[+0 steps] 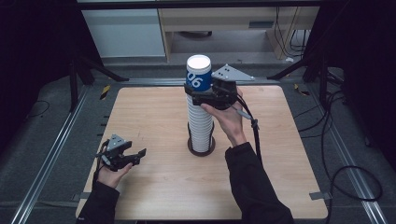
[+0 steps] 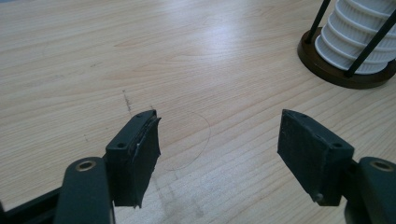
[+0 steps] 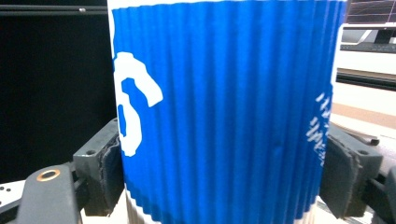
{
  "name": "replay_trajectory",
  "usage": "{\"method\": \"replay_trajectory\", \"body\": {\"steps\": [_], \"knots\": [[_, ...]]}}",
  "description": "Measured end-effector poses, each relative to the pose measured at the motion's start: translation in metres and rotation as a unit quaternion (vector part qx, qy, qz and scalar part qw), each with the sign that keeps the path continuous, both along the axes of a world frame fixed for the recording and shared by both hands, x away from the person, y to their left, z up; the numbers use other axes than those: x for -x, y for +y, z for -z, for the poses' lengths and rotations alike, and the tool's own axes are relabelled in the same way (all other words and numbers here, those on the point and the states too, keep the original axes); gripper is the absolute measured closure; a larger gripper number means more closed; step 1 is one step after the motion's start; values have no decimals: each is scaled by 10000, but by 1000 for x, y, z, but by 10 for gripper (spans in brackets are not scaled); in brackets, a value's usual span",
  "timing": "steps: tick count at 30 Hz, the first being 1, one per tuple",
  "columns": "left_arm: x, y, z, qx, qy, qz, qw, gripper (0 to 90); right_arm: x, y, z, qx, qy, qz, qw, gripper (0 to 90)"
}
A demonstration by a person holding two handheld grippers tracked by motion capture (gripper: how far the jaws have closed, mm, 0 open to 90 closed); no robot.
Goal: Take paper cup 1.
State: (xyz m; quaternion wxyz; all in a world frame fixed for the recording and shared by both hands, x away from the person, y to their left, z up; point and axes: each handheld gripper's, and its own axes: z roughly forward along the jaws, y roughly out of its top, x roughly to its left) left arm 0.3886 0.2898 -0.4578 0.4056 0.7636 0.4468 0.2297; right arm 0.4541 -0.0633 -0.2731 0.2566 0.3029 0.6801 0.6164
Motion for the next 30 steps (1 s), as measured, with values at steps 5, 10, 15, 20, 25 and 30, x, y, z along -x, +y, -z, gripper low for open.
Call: {"method": "replay_trajectory", "body": {"steps": [5, 10, 15, 20, 25, 30], "knots": [[0, 0, 0, -2, 4, -1, 10000, 288, 1, 0, -2, 54, 10, 30, 10000, 177], [0, 1, 0, 9, 5, -7, 10000, 287, 4, 0, -3, 46, -54, 71, 9999, 185], [0, 0, 0, -8, 23, -12, 10000, 286, 8, -2, -14, 50, -231, 107, 9997, 189], [0, 0, 0, -15, 22, -15, 10000, 286, 10, -4, -20, -33, -239, 71, 9997, 194], [-1, 0, 1, -14, 32, -20, 10000, 285, 10, -4, -26, -44, -306, 50, 9995, 197], [0, 0, 1, -24, 35, -13, 10000, 283, 12, -4, -38, -92, -388, 23, 9992, 201]]}}
